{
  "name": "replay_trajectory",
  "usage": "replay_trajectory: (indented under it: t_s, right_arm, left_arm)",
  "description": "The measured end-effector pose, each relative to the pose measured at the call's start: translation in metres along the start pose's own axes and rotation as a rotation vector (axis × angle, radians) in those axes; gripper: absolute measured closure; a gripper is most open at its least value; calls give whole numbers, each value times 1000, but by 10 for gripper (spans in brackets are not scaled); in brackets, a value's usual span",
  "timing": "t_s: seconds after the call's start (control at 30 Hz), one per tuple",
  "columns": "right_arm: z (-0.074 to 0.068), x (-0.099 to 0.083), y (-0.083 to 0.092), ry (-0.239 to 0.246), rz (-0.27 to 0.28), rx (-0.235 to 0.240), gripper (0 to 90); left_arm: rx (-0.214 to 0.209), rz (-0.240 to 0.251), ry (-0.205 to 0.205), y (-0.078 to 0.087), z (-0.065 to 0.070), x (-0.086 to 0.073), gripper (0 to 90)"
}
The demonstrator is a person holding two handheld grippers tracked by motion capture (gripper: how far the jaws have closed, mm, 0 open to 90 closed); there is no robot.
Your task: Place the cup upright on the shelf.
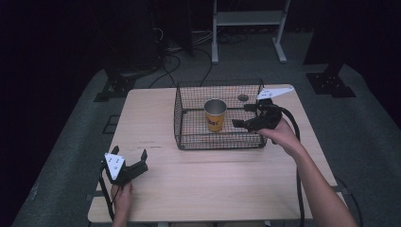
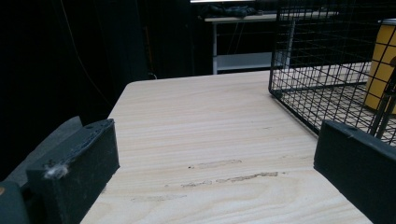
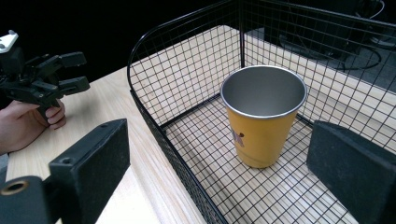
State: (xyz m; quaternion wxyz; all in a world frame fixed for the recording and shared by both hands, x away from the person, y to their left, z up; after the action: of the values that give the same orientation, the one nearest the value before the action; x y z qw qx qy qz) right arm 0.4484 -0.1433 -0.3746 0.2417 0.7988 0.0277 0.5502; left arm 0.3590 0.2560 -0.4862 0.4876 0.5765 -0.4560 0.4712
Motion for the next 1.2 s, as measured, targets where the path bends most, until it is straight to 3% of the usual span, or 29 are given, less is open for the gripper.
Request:
replay_trajectory:
  t_s: [1.2]
  right_arm:
    - [-2, -49, 22, -60, 0, -13, 54]
  left_arm:
    - [0, -1, -5, 0, 0, 0, 0]
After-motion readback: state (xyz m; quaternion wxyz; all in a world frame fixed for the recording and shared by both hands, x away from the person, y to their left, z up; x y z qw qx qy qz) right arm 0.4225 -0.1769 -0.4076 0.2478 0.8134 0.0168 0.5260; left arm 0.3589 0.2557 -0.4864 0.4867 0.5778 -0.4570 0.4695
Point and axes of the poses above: each handheld gripper's, and its own axes: y roughly backward along the jaws, x roughly out of its top, z roughly to its right, the point moved 7 cm from there along -y, roughly forward along the jaws, and after that the axes turned 13 degrees about x, right-handed, at the moved point
